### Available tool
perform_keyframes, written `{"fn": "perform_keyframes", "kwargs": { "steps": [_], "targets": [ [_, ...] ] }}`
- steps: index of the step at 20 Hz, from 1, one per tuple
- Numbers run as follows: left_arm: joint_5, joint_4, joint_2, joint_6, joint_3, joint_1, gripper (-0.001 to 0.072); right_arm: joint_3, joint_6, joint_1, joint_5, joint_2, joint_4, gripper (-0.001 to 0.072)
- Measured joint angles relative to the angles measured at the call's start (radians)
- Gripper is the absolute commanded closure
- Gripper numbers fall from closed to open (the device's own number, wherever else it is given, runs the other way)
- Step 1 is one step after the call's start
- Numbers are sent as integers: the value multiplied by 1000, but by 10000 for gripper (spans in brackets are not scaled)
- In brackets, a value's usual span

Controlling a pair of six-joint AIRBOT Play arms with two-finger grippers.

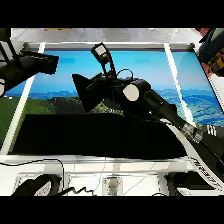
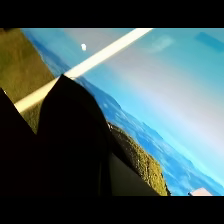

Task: Fold the clothes and pants, and hang the long-sleeved shirts on hangers.

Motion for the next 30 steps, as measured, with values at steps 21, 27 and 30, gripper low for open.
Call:
{"fn": "perform_keyframes", "kwargs": {
  "steps": [21, 27, 30],
  "targets": [
    [-219, 23, -201, -4, -6, 13, 111, 5, 10, -220, 11, -176, -24, 378],
    [-249, -42, -384, -80, -6, -5, -3, 5, 12, -473, 356, -131, -30, 378],
    [-225, -131, -483, -94, -5, -44, -3, 5, 12, -567, 504, -125, -30, 378]
  ]
}}
